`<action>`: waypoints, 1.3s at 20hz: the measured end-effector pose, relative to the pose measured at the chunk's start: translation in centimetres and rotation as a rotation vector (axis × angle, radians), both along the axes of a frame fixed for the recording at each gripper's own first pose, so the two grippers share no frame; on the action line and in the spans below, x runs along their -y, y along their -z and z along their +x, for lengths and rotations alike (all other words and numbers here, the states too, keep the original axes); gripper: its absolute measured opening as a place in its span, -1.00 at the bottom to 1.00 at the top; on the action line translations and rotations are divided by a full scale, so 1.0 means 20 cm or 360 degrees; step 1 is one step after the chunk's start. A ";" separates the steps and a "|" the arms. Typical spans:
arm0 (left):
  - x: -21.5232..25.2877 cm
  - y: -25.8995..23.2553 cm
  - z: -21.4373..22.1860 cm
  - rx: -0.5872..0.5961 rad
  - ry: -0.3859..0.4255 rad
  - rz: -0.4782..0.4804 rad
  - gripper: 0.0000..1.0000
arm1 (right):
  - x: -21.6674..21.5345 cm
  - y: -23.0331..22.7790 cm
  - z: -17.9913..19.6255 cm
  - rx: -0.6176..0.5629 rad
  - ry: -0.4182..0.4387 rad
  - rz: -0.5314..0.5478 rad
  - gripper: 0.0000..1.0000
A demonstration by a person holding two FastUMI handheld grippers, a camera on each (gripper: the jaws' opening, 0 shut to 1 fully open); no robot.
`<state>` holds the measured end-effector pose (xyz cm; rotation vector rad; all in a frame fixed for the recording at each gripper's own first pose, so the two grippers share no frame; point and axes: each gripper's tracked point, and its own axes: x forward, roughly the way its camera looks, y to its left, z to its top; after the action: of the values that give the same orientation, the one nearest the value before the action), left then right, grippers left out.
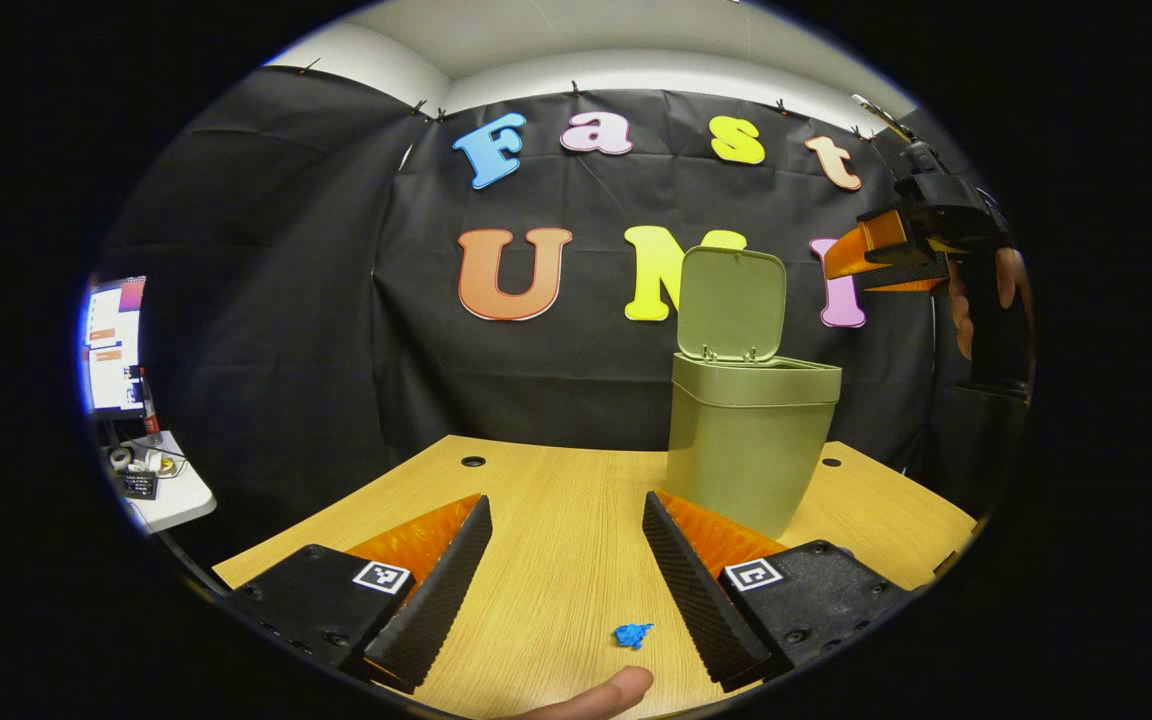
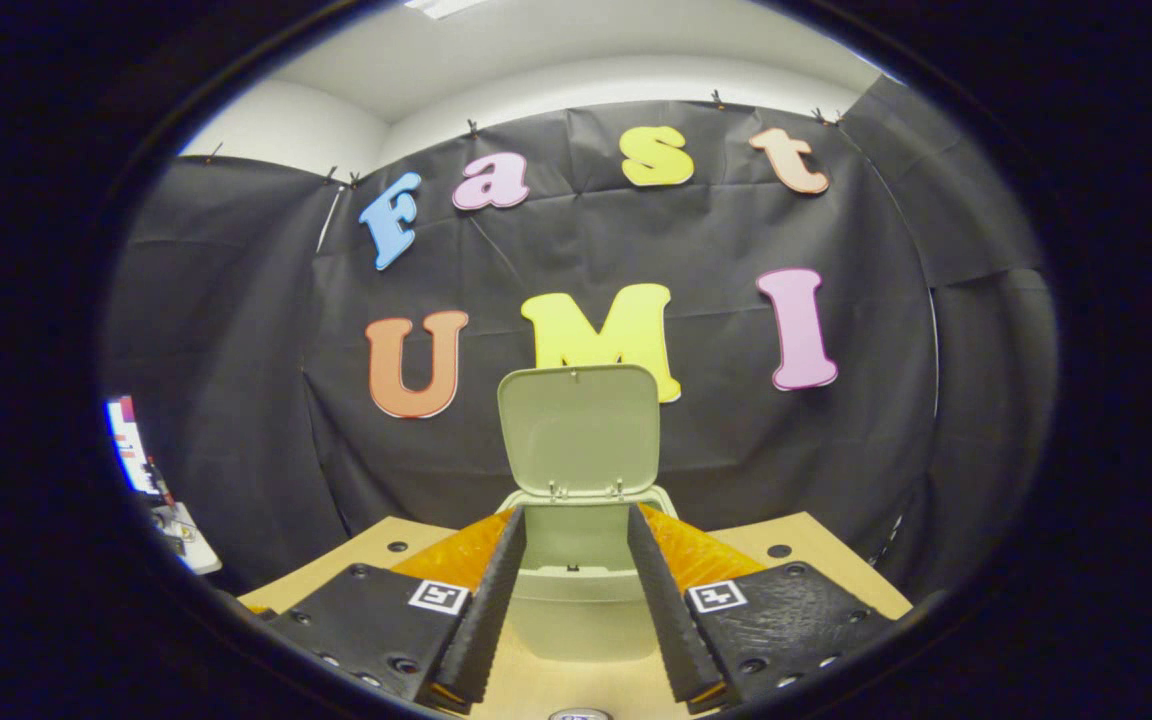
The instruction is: Press the lid of the desktop garbage bin to open it, pick up the crumpled paper on the desktop and throw it into the bin, then pick up the pop can on the desktop and drop it into the bin, and finally close the garbage bin lid.
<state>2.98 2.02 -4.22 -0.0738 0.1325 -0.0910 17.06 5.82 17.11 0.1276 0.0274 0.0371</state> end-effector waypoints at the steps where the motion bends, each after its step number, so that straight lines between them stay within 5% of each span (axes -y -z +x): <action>1: 0.00 0.01 0.00 -0.0003 0.0004 0.0006 0.96 | 0.02 0.00 -0.01 0.0015 0.0017 -0.0019 0.34; 7: 0.03 0.05 0.01 -0.0020 0.0002 0.0041 0.96 | 0.02 0.16 -0.09 -0.0002 0.0013 -0.0115 0.89; 20: 0.09 0.34 0.17 -0.0242 -0.0019 0.0099 0.96 | 0.07 0.50 -0.50 0.0089 0.0070 -0.0329 0.90; 26: 0.19 0.54 0.17 -0.0406 0.0013 0.0057 0.96 | 0.16 0.73 -0.62 0.0035 0.0020 -0.0270 0.90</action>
<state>6.44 -1.87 -15.02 -0.0486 0.3895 -0.0873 4.65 2.52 2.42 -0.0421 0.0076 0.0236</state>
